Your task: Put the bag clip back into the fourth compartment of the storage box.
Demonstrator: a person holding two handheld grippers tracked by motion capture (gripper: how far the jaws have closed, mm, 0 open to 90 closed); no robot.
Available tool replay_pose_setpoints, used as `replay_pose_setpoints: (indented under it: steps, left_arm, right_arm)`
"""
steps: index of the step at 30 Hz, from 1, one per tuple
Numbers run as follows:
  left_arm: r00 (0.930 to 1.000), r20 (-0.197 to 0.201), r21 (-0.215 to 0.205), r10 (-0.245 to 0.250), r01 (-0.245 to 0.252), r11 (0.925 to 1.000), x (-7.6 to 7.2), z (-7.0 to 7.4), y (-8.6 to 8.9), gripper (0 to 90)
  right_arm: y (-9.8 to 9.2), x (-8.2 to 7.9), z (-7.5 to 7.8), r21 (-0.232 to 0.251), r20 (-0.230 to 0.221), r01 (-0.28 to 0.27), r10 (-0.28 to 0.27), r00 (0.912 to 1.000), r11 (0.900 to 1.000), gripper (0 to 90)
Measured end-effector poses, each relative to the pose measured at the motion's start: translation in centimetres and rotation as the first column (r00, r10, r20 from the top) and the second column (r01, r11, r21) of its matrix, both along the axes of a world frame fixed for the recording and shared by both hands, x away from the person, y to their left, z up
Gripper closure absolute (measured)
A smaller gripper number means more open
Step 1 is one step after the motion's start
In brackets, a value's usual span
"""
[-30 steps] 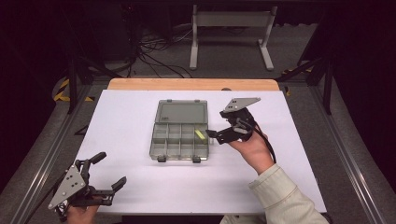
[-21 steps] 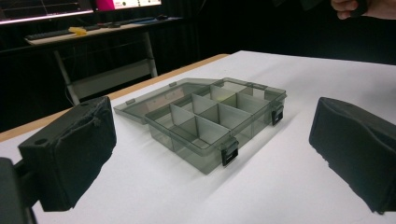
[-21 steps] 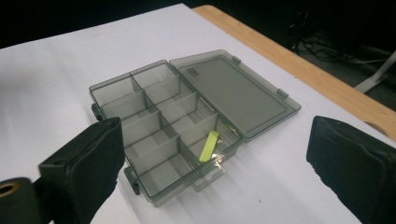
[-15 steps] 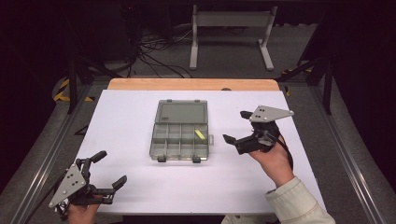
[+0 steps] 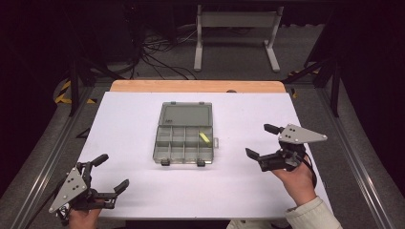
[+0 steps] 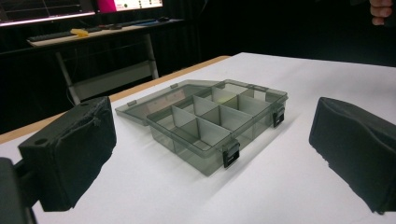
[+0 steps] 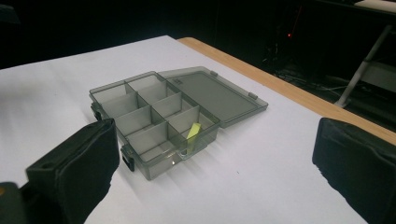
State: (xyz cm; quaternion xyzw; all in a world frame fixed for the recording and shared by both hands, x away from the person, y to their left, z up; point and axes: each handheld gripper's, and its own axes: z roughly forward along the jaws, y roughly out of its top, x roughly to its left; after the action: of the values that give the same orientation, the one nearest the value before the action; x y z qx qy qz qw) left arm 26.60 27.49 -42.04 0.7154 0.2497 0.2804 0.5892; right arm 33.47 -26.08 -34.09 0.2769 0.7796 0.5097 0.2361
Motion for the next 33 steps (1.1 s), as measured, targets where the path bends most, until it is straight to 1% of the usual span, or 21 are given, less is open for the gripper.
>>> replay_pose_setpoints:
  steps: [3, 4, 6, 7, 9, 13, 17, 20, 22, 23, 24, 25, 26, 27, 28, 30, 33]
  left_arm:
    - [1.0, 0.003, 0.002, -0.002, 0.002, 1.0, 0.0, 0.0, 0.0, 1.3]
    - [1.0, 0.001, 0.0, -0.003, 0.003, 1.0, 0.0, 0.0, 0.0, 1.3]
    - [1.0, 0.003, -0.004, -0.003, 0.003, 1.0, 0.0, 0.0, 0.0, 1.3]
    - [1.0, 0.001, -0.003, -0.001, 0.001, 1.0, -0.1, 0.0, 0.1, 1.3]
    - [1.0, 0.003, -0.006, -0.003, 0.003, 1.0, -0.1, 0.0, 0.1, 1.3]
    - [1.0, 0.004, -0.012, -0.005, 0.005, 0.9999, -0.1, 0.0, 0.1, 1.3]
    - [1.0, 0.007, -0.013, -0.006, 0.006, 0.9999, -0.1, 0.0, 0.1, 1.2]
    - [0.9999, 0.008, -0.025, -0.009, 0.01, 0.9996, -0.1, 0.0, 0.1, 1.0]
    - [0.9998, 0.014, -0.025, -0.013, 0.013, 0.9996, -0.1, 0.1, 0.2, 0.8]
    - [0.9998, 0.014, -0.03, -0.014, 0.014, 0.9995, -0.2, 0.1, 0.2, 0.8]
    - [0.9997, 0.014, -0.031, -0.019, 0.02, 0.9993, -0.2, 0.1, 0.3, 0.6]
    - [0.9997, 0.014, -0.031, -0.019, 0.02, 0.9993, -0.2, 0.1, 0.3, 0.5]
    - [0.9997, 0.017, -0.038, -0.019, 0.02, 0.9991, -0.2, 0.1, 0.3, 0.4]
    - [0.9997, 0.017, -0.038, -0.019, 0.02, 0.9991, -0.2, 0.1, 0.3, 0.4]
    - [0.9996, 0.022, -0.055, -0.018, 0.019, 0.9983, -0.2, 0.0, 0.3, 0.3]
    - [0.9996, 0.023, -0.056, -0.019, 0.02, 0.9982, -0.2, 0.0, 0.4, 0.2]
    - [0.9995, 0.021, -0.062, -0.023, 0.024, 0.9978, -0.3, 0.0, 0.4, 0.2]
  right_arm:
    - [-0.9, -0.5, -0.7, 0.015, -0.002, 0.012, -0.012, 0.9999, 1.0, 1.0]
    - [-1.6, -0.7, -1.2, 0.024, 0.005, 0.022, -0.022, 0.9997, 0.999, 1.0]
    - [-1.8, -0.8, -1.4, 0.03, 0.009, 0.023, -0.023, 0.9997, 0.999, 1.1]
    - [-2.3, -1.0, -1.8, 0.05, 0.009, 0.028, -0.028, 0.9996, 0.998, 0.9]
    - [-2.9, -1.3, -2.4, 0.065, 0.018, 0.037, -0.038, 0.9991, 0.997, 0.8]
    - [-3.9, -1.9, -3.7, 0.082, 0.025, 0.053, -0.055, 0.9982, 0.995, 0.8]
    - [-4.6, -2.3, -5.1, 0.089, 0.024, 0.067, -0.069, 0.9973, 0.994, 0.8]
    - [-5.1, -2.5, -6.2, 0.09, 0.015, 0.075, -0.077, 0.9969, 0.993, 0.6]
    - [-5.3, -2.6, -6.8, 0.097, 0.012, 0.077, -0.079, 0.9968, 0.992, 0.6]
    - [-5.3, -2.6, -6.8, 0.097, 0.012, 0.077, -0.079, 0.9968, 0.992, 0.6]
    - [-5.5, -2.8, -7.5, 0.099, 0.01, 0.081, -0.082, 0.9966, 0.992, 0.6]
    - [-5.5, -2.8, -7.5, 0.099, 0.01, 0.081, -0.082, 0.9966, 0.992, 0.6]
    - [-5.6, -3.0, -8.2, 0.1, 0.012, 0.081, -0.082, 0.9965, 0.992, 0.6]
    - [-5.6, -3.0, -8.2, 0.1, 0.012, 0.081, -0.082, 0.9965, 0.992, 0.6]
    - [-5.7, -3.1, -8.8, 0.104, 0.016, 0.084, -0.086, 0.9961, 0.991, 0.6]
    - [-5.7, -3.2, -9.1, 0.107, 0.014, 0.087, -0.089, 0.996, 0.99, 0.6]
    - [-5.6, -3.2, -9.8, 0.087, 0.005, 0.084, -0.084, 0.9964, 0.993, 0.6]
